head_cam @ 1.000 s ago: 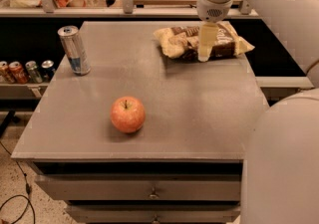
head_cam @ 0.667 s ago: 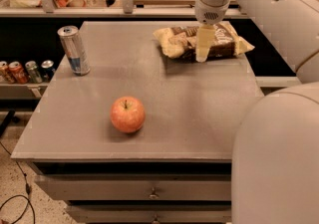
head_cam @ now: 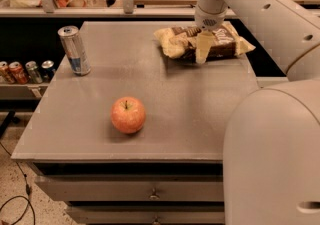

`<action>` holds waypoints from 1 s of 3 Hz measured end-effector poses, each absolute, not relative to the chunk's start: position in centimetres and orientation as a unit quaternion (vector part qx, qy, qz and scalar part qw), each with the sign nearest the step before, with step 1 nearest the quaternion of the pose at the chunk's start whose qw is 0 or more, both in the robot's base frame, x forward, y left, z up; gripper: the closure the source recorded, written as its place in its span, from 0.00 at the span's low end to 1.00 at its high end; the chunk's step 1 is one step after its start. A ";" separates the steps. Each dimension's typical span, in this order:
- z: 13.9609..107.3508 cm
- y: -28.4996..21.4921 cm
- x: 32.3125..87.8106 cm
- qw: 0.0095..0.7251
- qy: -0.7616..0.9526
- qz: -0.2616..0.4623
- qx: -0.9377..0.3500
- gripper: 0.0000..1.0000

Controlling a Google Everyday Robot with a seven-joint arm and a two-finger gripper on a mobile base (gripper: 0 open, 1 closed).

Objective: Pick brown chip bag

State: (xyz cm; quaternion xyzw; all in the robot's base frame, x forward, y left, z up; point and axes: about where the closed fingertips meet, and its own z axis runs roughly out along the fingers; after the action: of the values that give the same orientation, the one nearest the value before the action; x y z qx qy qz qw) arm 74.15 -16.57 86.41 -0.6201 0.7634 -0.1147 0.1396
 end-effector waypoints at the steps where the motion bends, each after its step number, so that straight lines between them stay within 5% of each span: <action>1: 85.9 -16.6 74.4 0.140 0.764 -0.112 -0.619 0.42; 3: 87.3 -17.0 74.5 0.154 0.762 -0.120 -0.617 0.88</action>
Offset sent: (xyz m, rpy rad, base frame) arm 0.0016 -0.0046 0.0056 0.0196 -0.0200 -0.0072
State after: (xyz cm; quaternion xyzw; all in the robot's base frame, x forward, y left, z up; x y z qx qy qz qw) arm 74.52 -16.95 87.35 -0.6169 0.7624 -0.1199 0.1543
